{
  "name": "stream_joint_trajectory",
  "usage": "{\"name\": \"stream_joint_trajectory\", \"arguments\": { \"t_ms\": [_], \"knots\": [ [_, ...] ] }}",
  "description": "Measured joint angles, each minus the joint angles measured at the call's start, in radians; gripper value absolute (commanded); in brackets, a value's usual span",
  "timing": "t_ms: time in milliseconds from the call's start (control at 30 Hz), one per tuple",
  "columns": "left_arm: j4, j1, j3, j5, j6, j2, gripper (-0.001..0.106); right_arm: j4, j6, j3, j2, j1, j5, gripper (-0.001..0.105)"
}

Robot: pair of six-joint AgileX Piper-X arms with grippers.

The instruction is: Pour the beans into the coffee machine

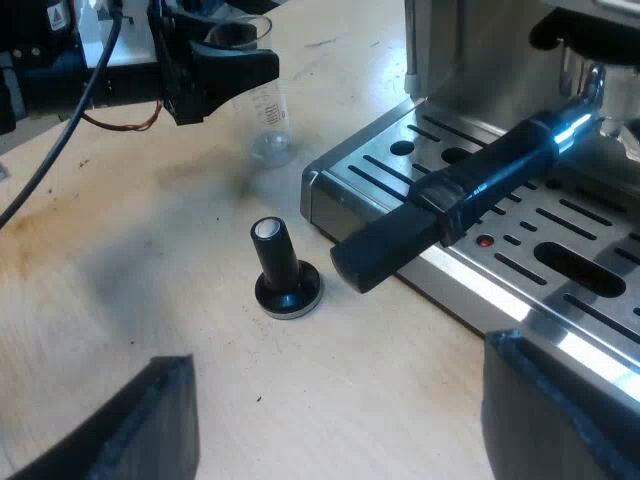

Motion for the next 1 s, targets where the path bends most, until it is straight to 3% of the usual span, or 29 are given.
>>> {"name": "stream_joint_trajectory", "arguments": {
  "t_ms": [333, 1000],
  "knots": [
    [-0.048, 0.0, -0.02, 0.0, 0.0, 0.069, 0.026, 0.0, 0.0, 0.0, 0.0, 0.0, 0.0, 0.062],
    [-0.058, 0.0, -0.022, -0.009, 0.007, 0.07, 0.026, 0.0, 0.0, 0.0, 0.0, 0.0, 0.0, 0.062]
  ]
}}
